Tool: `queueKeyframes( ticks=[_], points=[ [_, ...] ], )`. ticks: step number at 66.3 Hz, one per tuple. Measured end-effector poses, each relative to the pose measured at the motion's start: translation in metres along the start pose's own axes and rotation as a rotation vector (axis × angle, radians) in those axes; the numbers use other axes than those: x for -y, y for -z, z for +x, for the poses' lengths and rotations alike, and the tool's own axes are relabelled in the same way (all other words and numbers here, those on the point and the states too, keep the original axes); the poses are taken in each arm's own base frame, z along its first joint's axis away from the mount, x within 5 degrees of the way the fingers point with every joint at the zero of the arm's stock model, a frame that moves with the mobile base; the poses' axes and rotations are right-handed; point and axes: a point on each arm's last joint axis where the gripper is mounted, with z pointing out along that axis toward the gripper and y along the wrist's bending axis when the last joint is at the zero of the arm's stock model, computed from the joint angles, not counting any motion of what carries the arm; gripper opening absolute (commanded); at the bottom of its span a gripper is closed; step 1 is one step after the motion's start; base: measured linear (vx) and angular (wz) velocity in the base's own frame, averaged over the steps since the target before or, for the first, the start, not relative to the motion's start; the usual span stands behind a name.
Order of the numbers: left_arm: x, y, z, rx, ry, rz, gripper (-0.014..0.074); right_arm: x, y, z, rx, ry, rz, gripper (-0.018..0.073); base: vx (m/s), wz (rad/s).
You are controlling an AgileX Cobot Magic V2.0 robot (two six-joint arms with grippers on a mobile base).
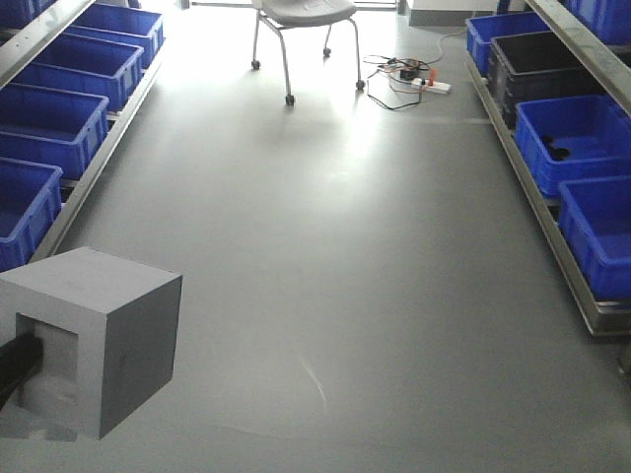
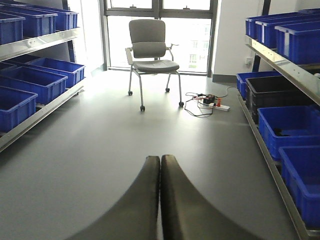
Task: Sort gray base to blue bin
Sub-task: 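Turn the base toward the shelf and stop over the empty blue bin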
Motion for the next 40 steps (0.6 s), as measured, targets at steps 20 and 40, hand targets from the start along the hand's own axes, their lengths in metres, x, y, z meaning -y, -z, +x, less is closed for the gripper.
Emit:
queueKeyframes(
  ticks=[20,40],
  points=[
    [0.0000,0.0000,0.0000,0.000,0.000,0.000,-0.0006,0.0000,0.0000,0.0000,0.000,0.000,0.000,-0.0009,0.38,0.53],
    [0.0000,0.0000,0.0000,0.000,0.000,0.000,-0.0006,0.0000,0.0000,0.0000,0.000,0.000,0.000,-0.0009,0.30,0.76]
  ],
)
